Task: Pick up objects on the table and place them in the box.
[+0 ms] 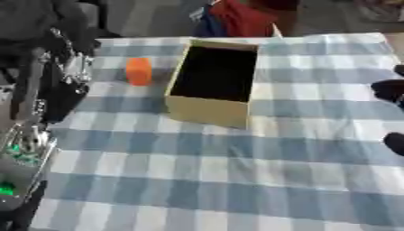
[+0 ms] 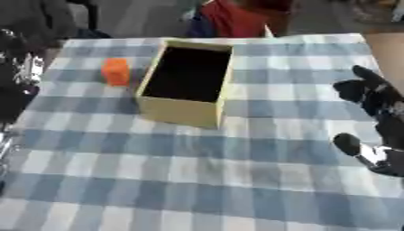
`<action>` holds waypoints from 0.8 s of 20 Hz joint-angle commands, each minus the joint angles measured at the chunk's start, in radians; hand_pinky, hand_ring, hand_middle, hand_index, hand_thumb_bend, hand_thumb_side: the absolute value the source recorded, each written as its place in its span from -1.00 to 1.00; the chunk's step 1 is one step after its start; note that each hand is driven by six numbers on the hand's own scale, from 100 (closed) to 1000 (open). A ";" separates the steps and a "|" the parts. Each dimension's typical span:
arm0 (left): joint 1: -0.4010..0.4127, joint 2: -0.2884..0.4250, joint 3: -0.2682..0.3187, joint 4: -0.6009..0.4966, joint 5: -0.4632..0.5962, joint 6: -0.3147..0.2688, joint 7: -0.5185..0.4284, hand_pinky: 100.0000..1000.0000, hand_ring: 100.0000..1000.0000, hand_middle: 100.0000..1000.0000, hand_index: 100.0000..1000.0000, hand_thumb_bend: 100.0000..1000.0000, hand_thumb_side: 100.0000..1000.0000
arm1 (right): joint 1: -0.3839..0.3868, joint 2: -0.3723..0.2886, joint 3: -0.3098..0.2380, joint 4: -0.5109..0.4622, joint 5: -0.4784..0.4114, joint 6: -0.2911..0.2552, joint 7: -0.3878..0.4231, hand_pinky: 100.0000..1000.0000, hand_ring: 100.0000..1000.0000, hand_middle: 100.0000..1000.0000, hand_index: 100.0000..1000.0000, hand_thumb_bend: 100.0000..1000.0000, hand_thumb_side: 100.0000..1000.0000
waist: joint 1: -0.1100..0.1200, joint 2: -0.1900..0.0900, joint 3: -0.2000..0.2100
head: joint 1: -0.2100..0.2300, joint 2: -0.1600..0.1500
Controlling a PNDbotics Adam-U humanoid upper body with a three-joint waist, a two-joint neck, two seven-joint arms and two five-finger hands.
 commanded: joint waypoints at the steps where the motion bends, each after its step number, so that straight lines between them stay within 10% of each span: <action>1: -0.002 0.025 0.014 -0.019 -0.002 -0.001 0.004 0.62 0.27 0.22 0.63 -1.00 0.04 | -0.010 -0.008 -0.001 -0.020 0.003 -0.001 -0.003 0.71 0.70 0.49 1.00 0.24 0.00 | -0.001 -0.021 -0.001 | 0.001 -0.013; 8: 0.004 0.097 0.036 -0.019 -0.032 0.004 0.016 0.61 0.30 0.25 0.64 -1.00 -0.09 | -0.008 -0.009 -0.001 -0.019 0.004 -0.001 -0.003 0.71 0.70 0.49 1.00 0.24 0.00 | 0.002 -0.025 -0.004 | 0.001 -0.012; 16: 0.012 0.353 0.051 0.030 -0.103 0.109 -0.046 0.61 0.38 0.34 0.69 -1.00 -0.36 | -0.003 -0.012 0.003 -0.020 0.005 0.000 0.001 0.71 0.69 0.49 1.00 0.24 0.01 | 0.014 -0.032 -0.015 | 0.001 -0.011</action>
